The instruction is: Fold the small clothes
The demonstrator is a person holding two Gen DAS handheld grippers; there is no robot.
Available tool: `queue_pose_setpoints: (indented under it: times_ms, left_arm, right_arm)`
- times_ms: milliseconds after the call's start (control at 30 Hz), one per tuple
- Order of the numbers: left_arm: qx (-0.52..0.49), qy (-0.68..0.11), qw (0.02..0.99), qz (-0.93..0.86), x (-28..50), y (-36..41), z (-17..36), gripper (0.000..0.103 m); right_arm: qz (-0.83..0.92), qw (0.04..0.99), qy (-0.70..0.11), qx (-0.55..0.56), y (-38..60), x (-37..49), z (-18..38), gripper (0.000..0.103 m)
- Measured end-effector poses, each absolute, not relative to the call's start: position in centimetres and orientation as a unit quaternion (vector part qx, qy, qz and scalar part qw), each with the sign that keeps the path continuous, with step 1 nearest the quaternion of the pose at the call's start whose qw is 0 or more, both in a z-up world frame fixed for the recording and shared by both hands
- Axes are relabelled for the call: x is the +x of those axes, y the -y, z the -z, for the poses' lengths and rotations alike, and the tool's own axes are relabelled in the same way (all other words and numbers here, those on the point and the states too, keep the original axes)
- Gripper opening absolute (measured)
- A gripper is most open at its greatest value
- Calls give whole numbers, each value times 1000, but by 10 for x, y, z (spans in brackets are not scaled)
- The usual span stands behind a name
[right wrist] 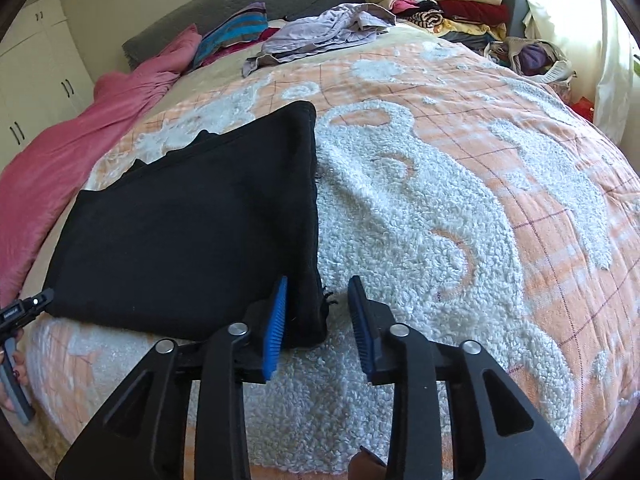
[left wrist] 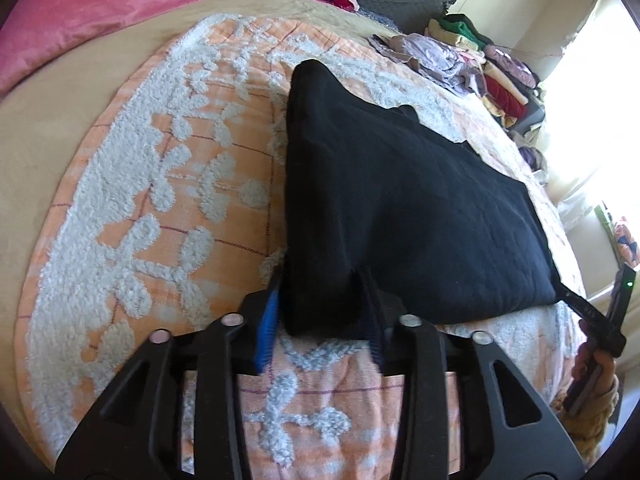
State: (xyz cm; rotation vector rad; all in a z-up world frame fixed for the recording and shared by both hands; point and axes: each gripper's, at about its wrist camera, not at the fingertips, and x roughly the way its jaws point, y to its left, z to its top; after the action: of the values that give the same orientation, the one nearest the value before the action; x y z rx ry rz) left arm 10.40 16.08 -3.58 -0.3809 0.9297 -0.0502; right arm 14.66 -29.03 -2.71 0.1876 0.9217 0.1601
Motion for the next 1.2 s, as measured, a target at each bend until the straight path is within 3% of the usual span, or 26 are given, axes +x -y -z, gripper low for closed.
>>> queue_pose_setpoints:
  times_ms: [200, 267, 500, 667, 733, 800, 833, 967, 1200]
  left_arm:
    - [-176, -444, 878, 22, 101, -160, 33, 37]
    - [-172, -442, 880, 21, 100, -158, 31, 43]
    - [-156, -437, 885, 24, 95, -150, 25, 54]
    - [-147, -428, 891, 21, 92, -145, 19, 67]
    - [-142, -426, 893, 18, 90, -144, 17, 68]
    - [-141, -424, 894, 16, 89, -144, 15, 70]
    - [-141, -423, 895, 15, 89, -144, 14, 80]
    - [-135, -419, 898, 11, 87, -143, 11, 93]
    - [-131, -412, 902, 6, 85, -144, 6, 93]
  right_arm:
    - [-73, 889, -441, 96, 292, 145, 26, 42]
    - [-73, 890, -439, 97, 291, 142, 25, 56]
    - [-70, 896, -430, 88, 287, 138, 24, 67]
    - [-64, 900, -423, 85, 288, 136, 21, 85]
    - [-55, 902, -420, 83, 289, 136, 21, 90]
    - [-52, 903, -417, 89, 292, 135, 20, 91]
    - [-51, 903, -416, 93, 294, 135, 19, 93]
    - [-47, 910, -402, 92, 294, 134, 15, 96]
    - [-68, 924, -363, 98, 289, 125, 2, 99]
